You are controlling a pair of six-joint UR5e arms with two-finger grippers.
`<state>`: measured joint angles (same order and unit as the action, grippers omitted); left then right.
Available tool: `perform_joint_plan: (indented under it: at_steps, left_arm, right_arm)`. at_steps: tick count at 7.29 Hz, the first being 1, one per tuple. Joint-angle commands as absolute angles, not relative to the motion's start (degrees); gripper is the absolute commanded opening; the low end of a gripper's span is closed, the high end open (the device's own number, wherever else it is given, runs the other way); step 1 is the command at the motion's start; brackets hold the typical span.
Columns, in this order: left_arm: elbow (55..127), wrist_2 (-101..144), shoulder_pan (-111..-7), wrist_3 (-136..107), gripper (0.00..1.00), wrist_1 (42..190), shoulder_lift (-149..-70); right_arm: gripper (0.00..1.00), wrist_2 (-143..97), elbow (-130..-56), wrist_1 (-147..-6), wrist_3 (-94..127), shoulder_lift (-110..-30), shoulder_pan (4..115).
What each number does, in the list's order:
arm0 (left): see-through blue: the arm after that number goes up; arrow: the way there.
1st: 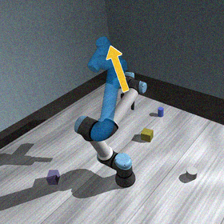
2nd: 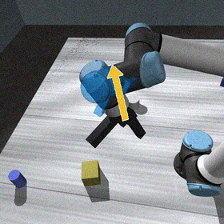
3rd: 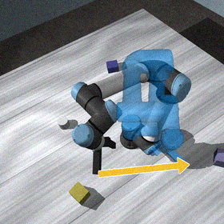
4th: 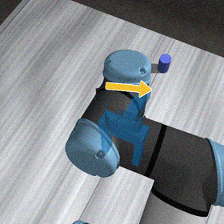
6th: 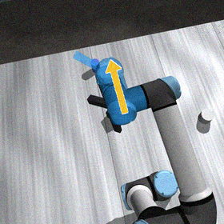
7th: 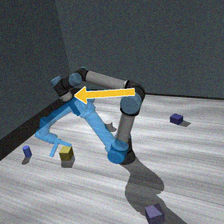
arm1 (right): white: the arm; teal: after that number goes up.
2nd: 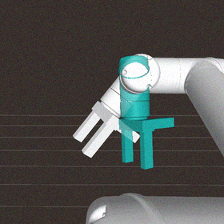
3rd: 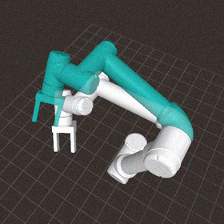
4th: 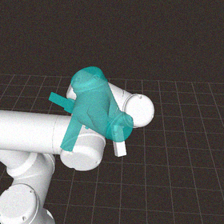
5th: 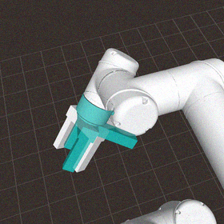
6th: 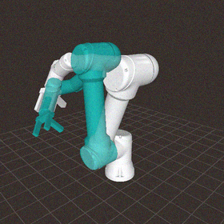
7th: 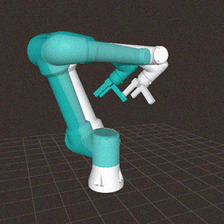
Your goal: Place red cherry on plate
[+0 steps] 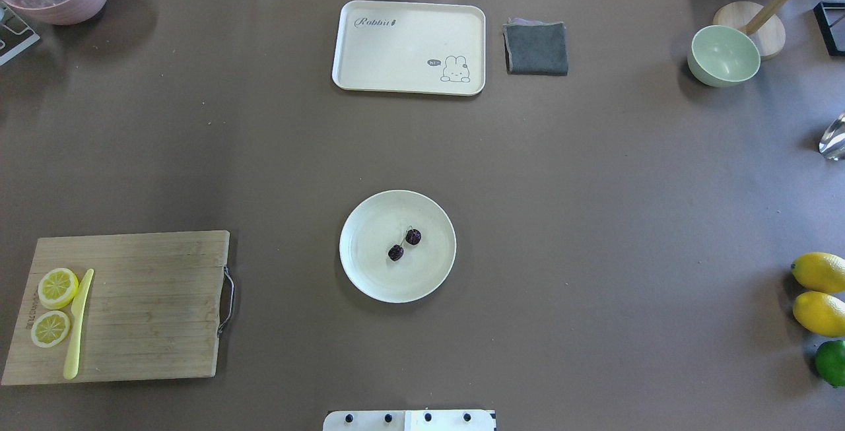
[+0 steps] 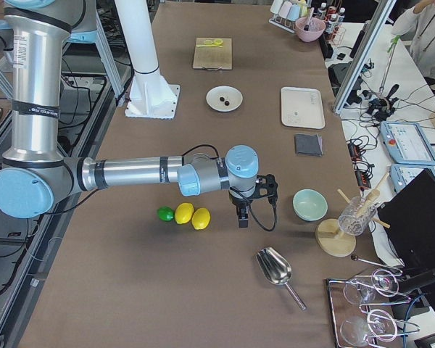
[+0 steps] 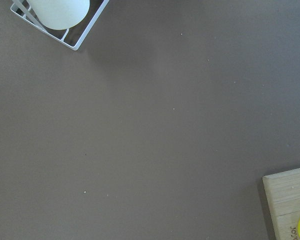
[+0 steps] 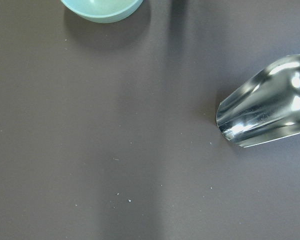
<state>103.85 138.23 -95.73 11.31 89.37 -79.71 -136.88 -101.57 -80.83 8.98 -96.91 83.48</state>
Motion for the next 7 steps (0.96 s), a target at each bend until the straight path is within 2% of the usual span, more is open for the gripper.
perform_joint_plan:
  at_steps: [1,5,7]
  left_arm:
    - [103.1,138.0,-97.3,10.8,0.98,89.6,-81.0]
    - [105.0,138.5,-95.3,8.2,0.98,91.5,-81.9]
    - [103.0,138.3,-95.3,8.0,0.98,91.9,-82.9]
  right_arm:
    - [1.0,-136.2,-102.0,-80.5,8.8,-97.6,83.8]
    - [1.0,-137.0,-102.2,-80.2,8.8,-100.0,86.6]
    - [1.0,-135.0,-101.6,-79.7,7.7,-101.5,88.6]
